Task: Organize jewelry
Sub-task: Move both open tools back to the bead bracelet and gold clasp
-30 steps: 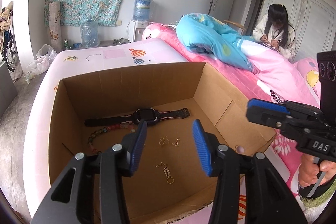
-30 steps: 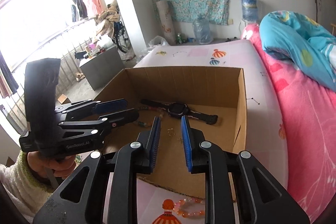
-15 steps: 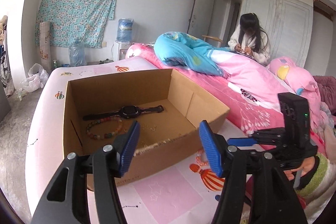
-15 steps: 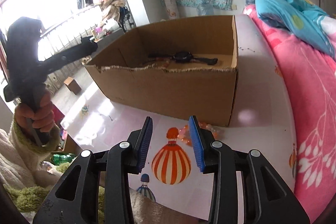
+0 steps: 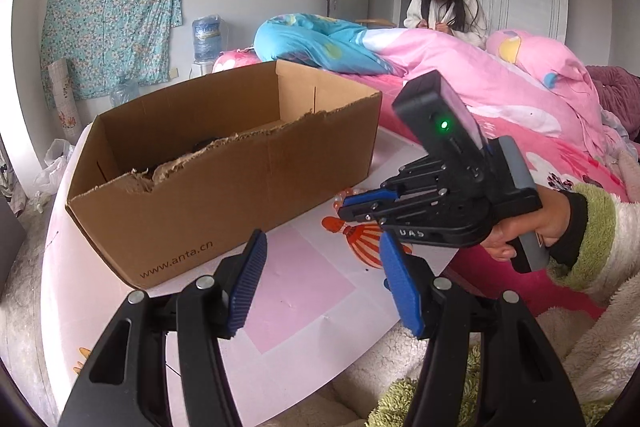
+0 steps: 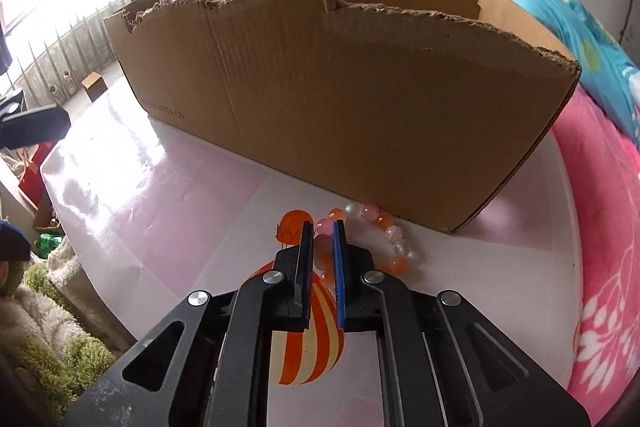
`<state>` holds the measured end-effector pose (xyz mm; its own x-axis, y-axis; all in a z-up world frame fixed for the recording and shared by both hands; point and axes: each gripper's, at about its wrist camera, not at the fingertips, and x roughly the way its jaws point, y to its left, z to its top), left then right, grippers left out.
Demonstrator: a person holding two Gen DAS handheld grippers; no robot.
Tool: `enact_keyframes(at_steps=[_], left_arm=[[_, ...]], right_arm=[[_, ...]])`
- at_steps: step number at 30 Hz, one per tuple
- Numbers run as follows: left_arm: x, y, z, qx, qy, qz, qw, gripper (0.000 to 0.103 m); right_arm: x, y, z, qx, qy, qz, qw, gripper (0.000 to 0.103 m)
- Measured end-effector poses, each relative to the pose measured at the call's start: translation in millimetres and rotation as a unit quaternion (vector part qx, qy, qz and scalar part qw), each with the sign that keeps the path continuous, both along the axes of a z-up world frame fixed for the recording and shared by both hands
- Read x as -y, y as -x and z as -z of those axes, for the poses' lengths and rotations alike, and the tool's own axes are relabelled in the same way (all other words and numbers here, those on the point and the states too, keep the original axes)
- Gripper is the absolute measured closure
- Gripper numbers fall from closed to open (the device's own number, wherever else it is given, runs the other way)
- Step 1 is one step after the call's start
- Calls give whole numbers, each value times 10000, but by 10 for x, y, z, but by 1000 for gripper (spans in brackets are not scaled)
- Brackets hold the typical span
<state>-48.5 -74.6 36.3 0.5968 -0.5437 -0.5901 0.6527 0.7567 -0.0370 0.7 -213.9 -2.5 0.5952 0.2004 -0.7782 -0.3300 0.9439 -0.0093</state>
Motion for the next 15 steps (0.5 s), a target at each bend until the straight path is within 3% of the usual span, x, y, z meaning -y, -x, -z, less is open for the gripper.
enact_keyframes(at_steps=[4,7,8,9,10,15], left_arm=[[-69,-39,104,-178,-27,-112,9998,46],[-110,-81,159,-247,-29,-186,9995,46],[-120,-98,181,-283,-28,-214,9994,46],[-122,-117,202,-317,-25,-243,9992,46],[-123,-135,217,-344,-25,-260,9991,46],[-84,-176,302,-339,-154,-254,9990,46]], right_arm=[[-139,82,-174,115,-809,-257,9963,96],[-329,146,-221,140,-1030,-535,9932,94],[-359,153,-220,127,-1035,-544,9931,86],[-359,168,-225,132,-1046,-517,9931,75],[-332,190,-238,150,-1083,-464,9929,73],[155,209,-242,101,-1358,356,9900,72]])
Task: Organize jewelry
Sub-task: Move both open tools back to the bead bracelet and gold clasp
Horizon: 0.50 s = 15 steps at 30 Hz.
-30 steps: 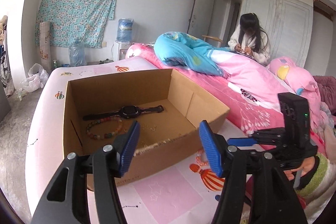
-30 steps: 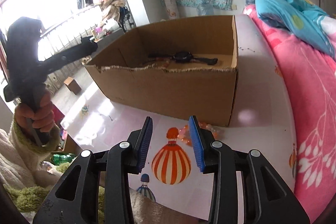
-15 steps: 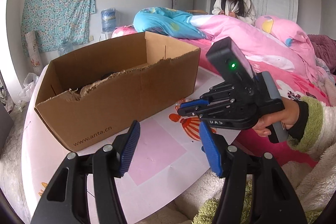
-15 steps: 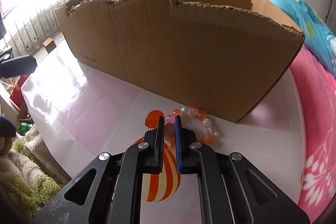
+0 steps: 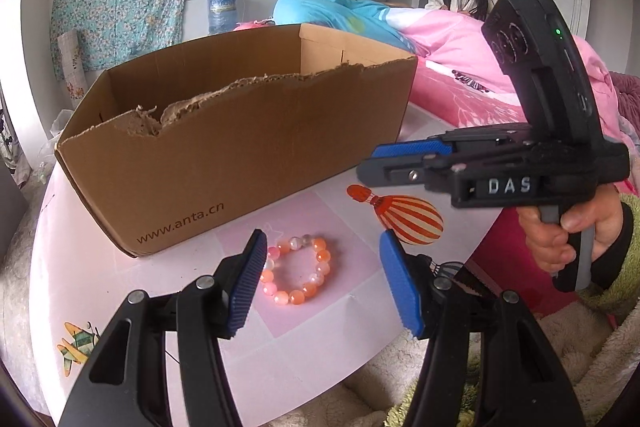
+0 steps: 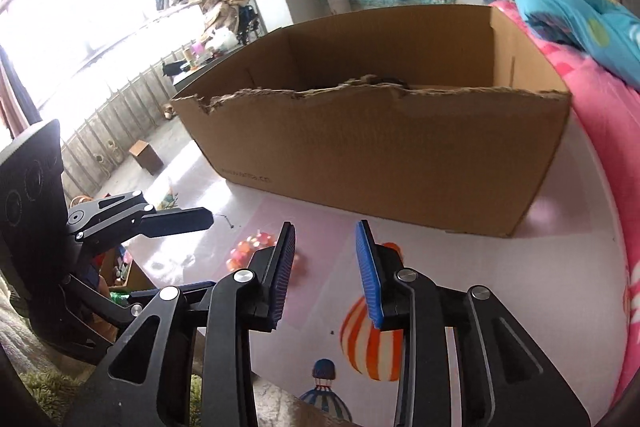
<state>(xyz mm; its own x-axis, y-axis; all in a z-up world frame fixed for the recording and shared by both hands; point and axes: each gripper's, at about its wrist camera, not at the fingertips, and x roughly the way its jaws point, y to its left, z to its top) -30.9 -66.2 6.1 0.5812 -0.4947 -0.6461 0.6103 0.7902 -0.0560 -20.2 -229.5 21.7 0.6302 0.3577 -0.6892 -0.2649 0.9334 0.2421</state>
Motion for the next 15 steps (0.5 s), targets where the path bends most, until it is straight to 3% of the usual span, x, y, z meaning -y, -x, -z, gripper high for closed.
enact_keyframes(at_steps=[4,15], left_arm=[[17,-21,67,-17,-32,30,10000,46],[5,-33,80,-13,-27,-31,10000,46]], right_arm=[[280,-104,-5,-131,-151,656,9976,76],[345,-353,-247,232,-210,772,9965,82]])
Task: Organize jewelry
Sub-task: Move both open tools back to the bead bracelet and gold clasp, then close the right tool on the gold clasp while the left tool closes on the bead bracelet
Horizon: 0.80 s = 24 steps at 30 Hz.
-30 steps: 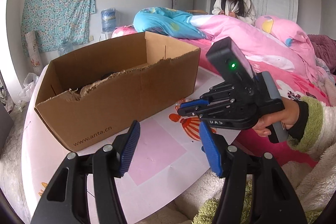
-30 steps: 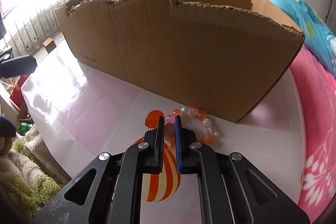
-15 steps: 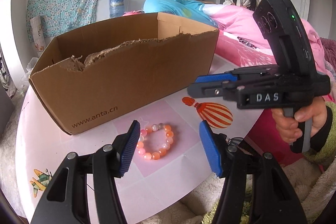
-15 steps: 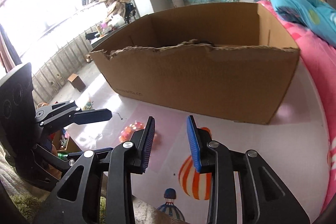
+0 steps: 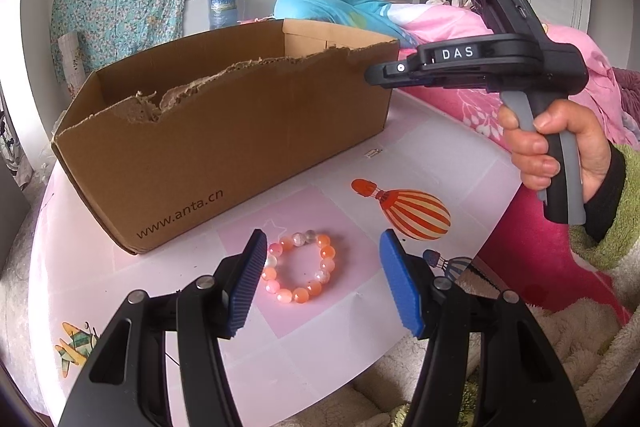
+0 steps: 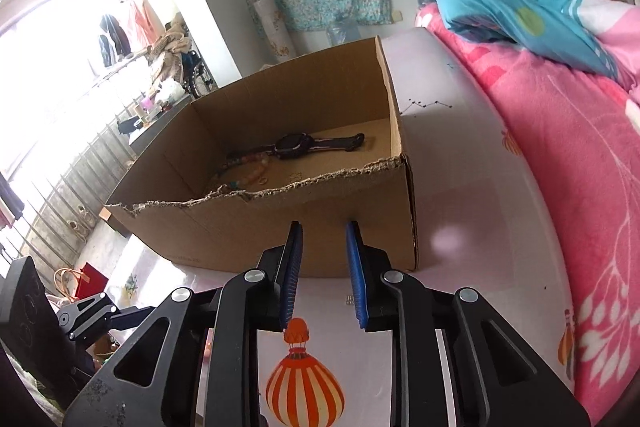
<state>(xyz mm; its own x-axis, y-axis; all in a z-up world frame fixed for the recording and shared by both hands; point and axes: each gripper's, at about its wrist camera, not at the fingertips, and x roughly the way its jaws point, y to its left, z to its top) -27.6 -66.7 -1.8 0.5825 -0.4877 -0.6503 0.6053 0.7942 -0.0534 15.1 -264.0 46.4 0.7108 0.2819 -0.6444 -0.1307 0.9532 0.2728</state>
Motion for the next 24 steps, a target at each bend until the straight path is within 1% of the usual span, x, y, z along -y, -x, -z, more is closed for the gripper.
enact_keyframes(at_steps=[3,5,8,9,11,13,16,20,24], left_arm=[[-6,-8,33,-67,5,-18,10000,46],[-15,12,37,-58,-20,-8,10000,46],[-23,14,49,-66,-51,-19,10000,46],[-24,7,59,-84,-61,-34,9999,46],[-20,-11,75,-142,-58,-57,9999,46],[-15,-7,91,-166,-77,-64,9998,46],[-2,9,105,-123,-133,-54,9998,46],[32,2,130,-119,-201,-79,9997,46],[77,17,133,-88,-262,-51,9996,46]], right_arm=[[11,-32,20,1,51,-22,10000,82],[18,-31,54,-76,105,52,9999,82],[44,-19,154,-259,27,64,9996,76],[28,-8,199,-330,113,73,9994,72],[-28,4,299,-479,396,57,9981,70],[-92,-5,394,-626,634,-7,9960,70],[-171,-42,516,-721,1037,-43,9920,70],[-253,-73,558,-621,1357,-112,9887,70],[-345,-51,569,-571,1672,-273,9839,80]])
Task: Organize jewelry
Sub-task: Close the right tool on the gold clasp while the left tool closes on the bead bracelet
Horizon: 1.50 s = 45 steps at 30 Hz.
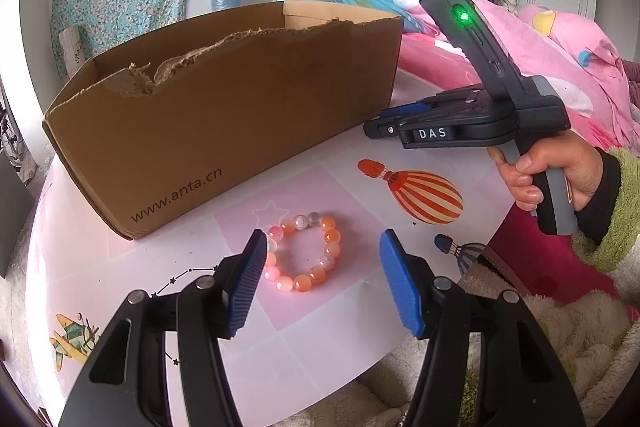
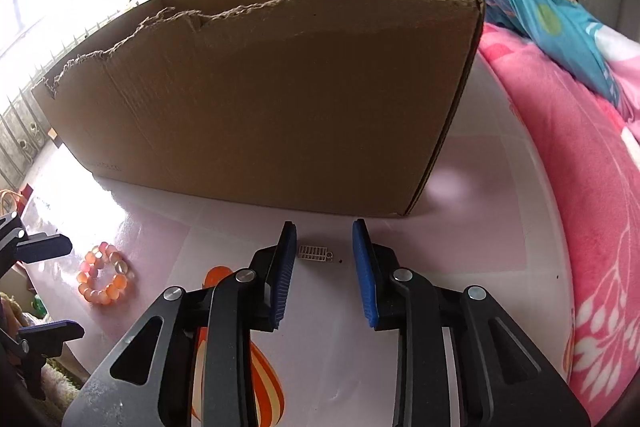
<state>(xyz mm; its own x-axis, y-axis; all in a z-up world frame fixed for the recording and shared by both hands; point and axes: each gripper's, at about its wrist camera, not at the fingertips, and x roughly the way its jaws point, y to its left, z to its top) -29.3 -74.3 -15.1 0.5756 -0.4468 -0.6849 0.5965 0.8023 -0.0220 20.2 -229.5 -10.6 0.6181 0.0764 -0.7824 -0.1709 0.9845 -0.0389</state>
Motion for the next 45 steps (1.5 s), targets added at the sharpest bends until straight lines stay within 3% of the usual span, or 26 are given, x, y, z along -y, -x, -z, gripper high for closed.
enact_keyframes(at_steps=[10,22,26,33,34,36,40,45], left_arm=[[50,30,27,130,-194,47,9997,46],[72,12,-2,317,-248,71,9992,46],[108,-29,-7,376,-321,152,9987,59],[247,-140,171,186,-900,230,9955,80],[232,-139,169,176,-842,226,9960,81],[203,-167,172,92,-767,184,9968,94],[102,-235,56,12,-475,66,9988,94],[-153,-320,-476,123,261,-26,9996,94]], right_arm=[[16,115,-1,45,9,-37,10000,90],[369,239,-131,50,-869,312,9957,91],[425,314,-166,77,-1129,373,9929,91],[436,318,-203,173,-1390,358,9895,91],[445,318,-215,198,-1421,346,9890,91],[358,293,-272,259,-1469,319,9883,91],[404,283,-395,422,-1532,289,9869,91],[483,315,-766,869,-1776,176,9801,91]])
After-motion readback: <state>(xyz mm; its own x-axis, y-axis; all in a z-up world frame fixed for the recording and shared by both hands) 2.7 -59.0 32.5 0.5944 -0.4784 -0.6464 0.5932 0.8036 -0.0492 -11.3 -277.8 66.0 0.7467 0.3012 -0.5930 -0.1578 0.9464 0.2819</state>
